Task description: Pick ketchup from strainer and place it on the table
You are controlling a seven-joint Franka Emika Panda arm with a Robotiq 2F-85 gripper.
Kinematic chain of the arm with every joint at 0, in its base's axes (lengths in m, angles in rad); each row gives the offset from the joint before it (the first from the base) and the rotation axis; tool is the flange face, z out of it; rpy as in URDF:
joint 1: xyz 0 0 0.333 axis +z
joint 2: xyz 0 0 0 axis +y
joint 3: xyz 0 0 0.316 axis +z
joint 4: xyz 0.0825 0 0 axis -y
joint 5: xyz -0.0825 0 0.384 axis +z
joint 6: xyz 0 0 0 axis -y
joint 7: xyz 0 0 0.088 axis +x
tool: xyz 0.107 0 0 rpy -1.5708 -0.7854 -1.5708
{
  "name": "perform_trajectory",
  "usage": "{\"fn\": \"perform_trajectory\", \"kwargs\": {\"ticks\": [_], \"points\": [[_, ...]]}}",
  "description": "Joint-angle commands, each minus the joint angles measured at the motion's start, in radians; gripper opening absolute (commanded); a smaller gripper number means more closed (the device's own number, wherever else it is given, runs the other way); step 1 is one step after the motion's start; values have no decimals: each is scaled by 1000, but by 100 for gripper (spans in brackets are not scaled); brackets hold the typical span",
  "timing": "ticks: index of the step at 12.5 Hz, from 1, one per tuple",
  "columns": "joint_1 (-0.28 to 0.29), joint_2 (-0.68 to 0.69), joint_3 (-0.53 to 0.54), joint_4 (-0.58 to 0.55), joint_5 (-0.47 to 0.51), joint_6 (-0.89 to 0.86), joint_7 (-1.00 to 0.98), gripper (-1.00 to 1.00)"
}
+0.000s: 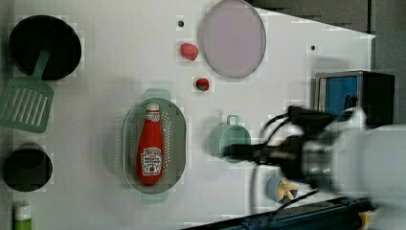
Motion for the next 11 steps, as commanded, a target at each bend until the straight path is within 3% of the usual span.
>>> {"fn": "perform_trajectory", "kwargs": {"ticks": [1,7,11], "points": [[-14,32,67,-40,1,139,36,100],[-3,149,112,-294,-117,550,84,100],[13,273,108,-372,-190,735,145,100]]}}
